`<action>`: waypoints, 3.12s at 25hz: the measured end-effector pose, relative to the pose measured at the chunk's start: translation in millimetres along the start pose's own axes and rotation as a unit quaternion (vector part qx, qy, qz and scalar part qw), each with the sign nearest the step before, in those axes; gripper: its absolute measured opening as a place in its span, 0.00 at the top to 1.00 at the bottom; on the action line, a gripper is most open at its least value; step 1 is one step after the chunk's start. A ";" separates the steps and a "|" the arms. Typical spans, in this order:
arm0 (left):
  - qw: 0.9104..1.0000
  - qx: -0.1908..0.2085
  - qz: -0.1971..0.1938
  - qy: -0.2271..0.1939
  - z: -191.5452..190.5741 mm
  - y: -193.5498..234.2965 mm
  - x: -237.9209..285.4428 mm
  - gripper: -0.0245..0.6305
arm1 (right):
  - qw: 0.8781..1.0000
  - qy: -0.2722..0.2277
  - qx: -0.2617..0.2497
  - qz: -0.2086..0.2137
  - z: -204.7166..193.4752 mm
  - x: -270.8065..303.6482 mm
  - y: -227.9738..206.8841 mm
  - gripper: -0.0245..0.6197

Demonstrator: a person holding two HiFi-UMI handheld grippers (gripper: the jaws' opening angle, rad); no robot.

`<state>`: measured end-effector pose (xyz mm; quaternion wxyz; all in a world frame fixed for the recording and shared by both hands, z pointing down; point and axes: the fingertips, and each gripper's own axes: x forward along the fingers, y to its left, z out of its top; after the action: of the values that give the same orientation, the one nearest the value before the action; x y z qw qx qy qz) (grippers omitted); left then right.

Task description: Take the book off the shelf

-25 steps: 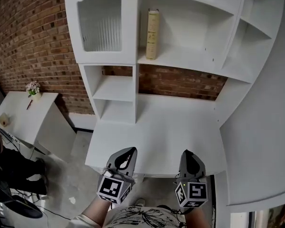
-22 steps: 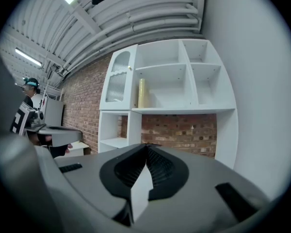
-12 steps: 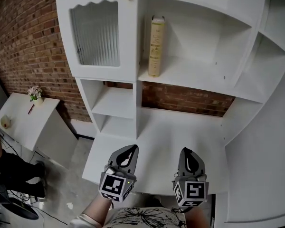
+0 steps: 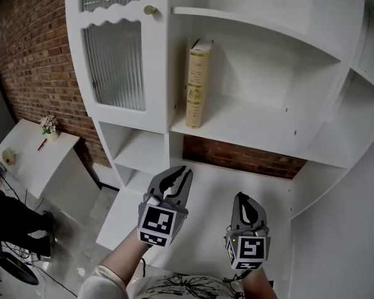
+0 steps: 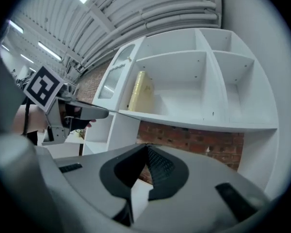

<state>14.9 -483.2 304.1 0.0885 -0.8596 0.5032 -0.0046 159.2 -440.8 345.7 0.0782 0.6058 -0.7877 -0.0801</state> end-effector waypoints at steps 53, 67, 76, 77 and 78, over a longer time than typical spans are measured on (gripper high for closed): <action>0.994 -0.053 0.092 -0.002 111.6 87.6 162.8 0.65 | 0.998 -0.012 0.055 0.032 3.9 28.7 -43.5 0.95; 0.994 -0.046 0.055 -0.079 137.3 60.9 67.7 0.65 | 0.998 -0.007 0.058 0.031 4.6 -3.8 -13.2 0.95; 0.995 -0.040 0.028 -0.091 119.2 53.1 -21.9 0.65 | 0.997 -0.006 0.066 0.028 8.4 -33.1 31.7 0.95; 0.995 -0.046 0.024 -0.085 111.6 52.0 -33.2 0.65 | 0.997 -0.005 0.066 0.028 8.1 -38.0 38.0 0.95; 0.995 -0.053 0.021 -0.080 102.9 50.8 -45.4 0.65 | 0.997 -0.005 0.066 0.026 7.6 -43.4 43.9 0.95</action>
<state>-41.4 -453.0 198.6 0.0830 -0.8501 0.5118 0.0928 127.1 -387.4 346.8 0.0365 0.5886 -0.8071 -0.0288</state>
